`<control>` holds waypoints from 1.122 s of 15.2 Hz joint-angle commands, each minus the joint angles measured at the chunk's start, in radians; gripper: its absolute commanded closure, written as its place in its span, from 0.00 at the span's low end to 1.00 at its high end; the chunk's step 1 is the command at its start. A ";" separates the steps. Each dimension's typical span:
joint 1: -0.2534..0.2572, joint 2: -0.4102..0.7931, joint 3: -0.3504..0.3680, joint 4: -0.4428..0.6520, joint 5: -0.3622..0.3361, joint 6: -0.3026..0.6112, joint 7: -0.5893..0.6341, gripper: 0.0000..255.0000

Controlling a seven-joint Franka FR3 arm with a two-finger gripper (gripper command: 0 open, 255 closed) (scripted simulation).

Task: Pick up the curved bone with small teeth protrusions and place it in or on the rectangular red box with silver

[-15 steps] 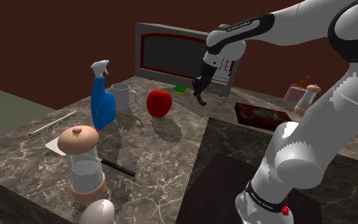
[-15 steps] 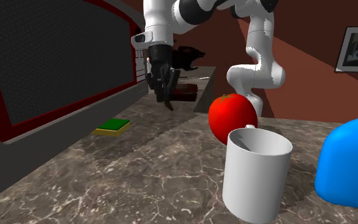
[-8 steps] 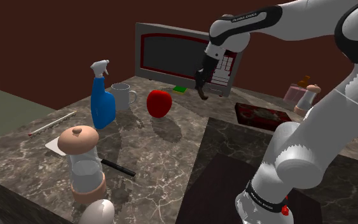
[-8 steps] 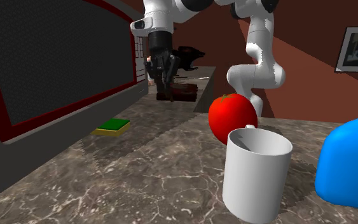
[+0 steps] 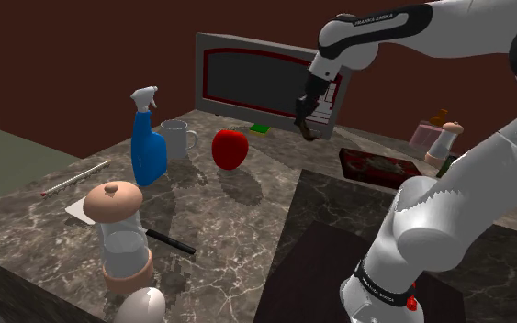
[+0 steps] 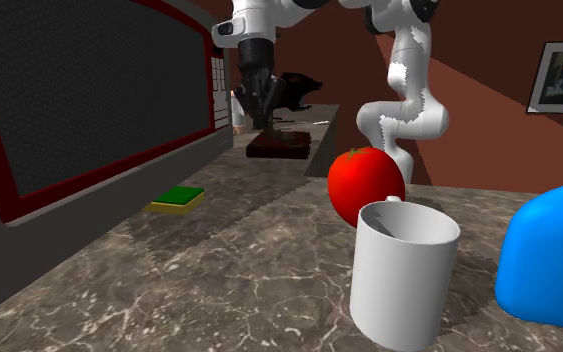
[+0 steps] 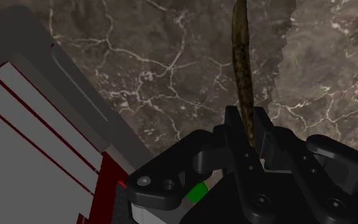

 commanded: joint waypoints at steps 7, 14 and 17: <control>-0.131 -0.225 -0.028 -0.129 -0.129 -0.087 -0.068 1.00; -0.248 -0.374 -0.079 -0.176 -0.229 -0.189 -0.169 1.00; -0.296 -0.423 -0.109 -0.178 -0.269 -0.235 -0.223 1.00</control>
